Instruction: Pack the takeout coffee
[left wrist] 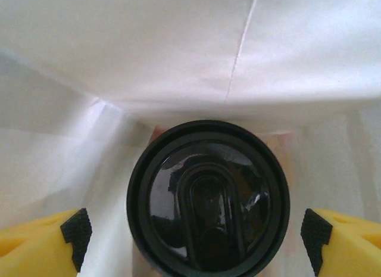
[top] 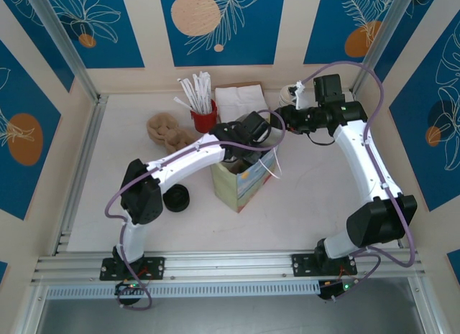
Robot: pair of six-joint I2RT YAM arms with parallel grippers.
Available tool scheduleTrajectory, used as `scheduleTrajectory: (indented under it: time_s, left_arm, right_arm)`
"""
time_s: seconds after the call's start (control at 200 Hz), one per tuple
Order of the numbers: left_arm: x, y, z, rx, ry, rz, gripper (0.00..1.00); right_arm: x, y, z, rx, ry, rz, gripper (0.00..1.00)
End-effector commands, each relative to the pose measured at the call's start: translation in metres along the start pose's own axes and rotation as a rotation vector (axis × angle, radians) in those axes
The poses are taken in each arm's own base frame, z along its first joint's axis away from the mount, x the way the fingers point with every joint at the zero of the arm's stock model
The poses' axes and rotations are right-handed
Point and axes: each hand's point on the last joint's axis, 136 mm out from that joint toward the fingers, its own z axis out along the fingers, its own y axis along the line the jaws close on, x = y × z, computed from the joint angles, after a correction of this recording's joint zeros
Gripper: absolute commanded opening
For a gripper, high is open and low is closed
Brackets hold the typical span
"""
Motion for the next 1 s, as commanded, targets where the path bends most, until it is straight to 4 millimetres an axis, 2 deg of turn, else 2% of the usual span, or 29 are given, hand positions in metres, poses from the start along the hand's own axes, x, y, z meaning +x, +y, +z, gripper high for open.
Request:
scheduleTrajectory:
  time_s: [0.0, 0.22, 0.4, 0.61, 0.73, 0.85, 0.995]
  left_arm:
    - [-0.008, 0.001, -0.010, 0.010, -0.003, -0.031, 0.93]
    - [-0.015, 0.000, -0.022, 0.018, -0.017, -0.050, 0.94]
    - [-0.010, 0.005, -0.020, -0.010, 0.005, -0.051, 0.94]
    - [-0.005, 0.016, -0.018, -0.075, 0.034, -0.059, 0.94]
    - [-0.004, 0.017, -0.018, -0.081, 0.039, -0.059, 0.94]
    - [-0.009, 0.015, -0.025, -0.065, 0.018, -0.064, 0.94]
    - [-0.020, 0.009, -0.044, -0.014, -0.022, -0.082, 0.94]
  right_arm:
    - [0.014, -0.002, -0.006, 0.051, 0.051, -0.014, 0.47]
    - [0.022, -0.006, 0.000, 0.062, 0.087, -0.014, 0.48]
    - [0.028, -0.014, 0.005, 0.090, 0.117, -0.014, 0.46]
    - [0.038, -0.027, 0.008, 0.131, 0.150, -0.019, 0.35]
    - [0.039, -0.035, 0.007, 0.159, 0.156, -0.021, 0.32]
    - [0.038, -0.039, 0.006, 0.172, 0.156, -0.025, 0.32]
    - [0.036, -0.044, 0.006, 0.188, 0.156, -0.026, 0.31]
